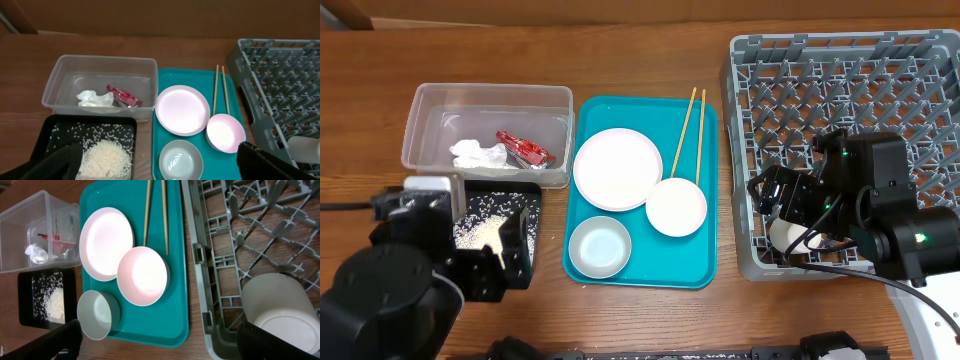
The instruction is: Sort waste into correct bins and load items into the dishwasher
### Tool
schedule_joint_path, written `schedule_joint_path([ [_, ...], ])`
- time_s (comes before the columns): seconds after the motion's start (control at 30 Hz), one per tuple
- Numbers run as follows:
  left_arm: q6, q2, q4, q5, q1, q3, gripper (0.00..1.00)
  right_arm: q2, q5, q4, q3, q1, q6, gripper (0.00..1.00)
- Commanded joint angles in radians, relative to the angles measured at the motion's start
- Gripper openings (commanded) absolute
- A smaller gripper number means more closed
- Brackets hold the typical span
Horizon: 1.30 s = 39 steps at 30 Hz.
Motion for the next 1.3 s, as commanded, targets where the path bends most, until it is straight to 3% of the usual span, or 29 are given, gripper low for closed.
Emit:
schedule_joint_path([
  [0.0, -0.004, -0.024, 0.003, 0.026, -0.002, -0.003, 1.0, -0.002, -0.005, 0.004, 0.013, 0.005, 0.004, 1.0],
  [0.27, 0.012, -0.035, -0.04, 0.019, 0.001, -0.005, 1.0, -0.002, -0.005, 0.004, 0.013, 0.005, 0.004, 1.0],
  [0.4, 0.032, -0.08, 0.008, -0.001, 0.083, -0.055, 1.0, -0.002, -0.005, 0.004, 0.013, 0.005, 0.004, 1.0],
  [0.57, 0.069, -0.226, 0.234, 0.038, 0.213, -0.312, 1.0, -0.002, -0.005, 0.004, 0.013, 0.005, 0.004, 1.0],
  [0.77, 0.209, -0.482, 0.609, 0.215, 0.298, -0.743, 1.0, -0.002, -0.005, 0.004, 0.013, 0.005, 0.004, 1.0],
  [1.03, 0.288, -0.76, 1.036, 0.42, 0.4, -1.2, 1.0, -0.002, -0.005, 0.004, 0.013, 0.005, 0.004, 1.0],
  [1.27, 0.3, -0.888, 1.249, 0.523, 0.418, -1.474, 1.0, -0.002, -0.005, 0.004, 0.013, 0.005, 0.004, 1.0],
])
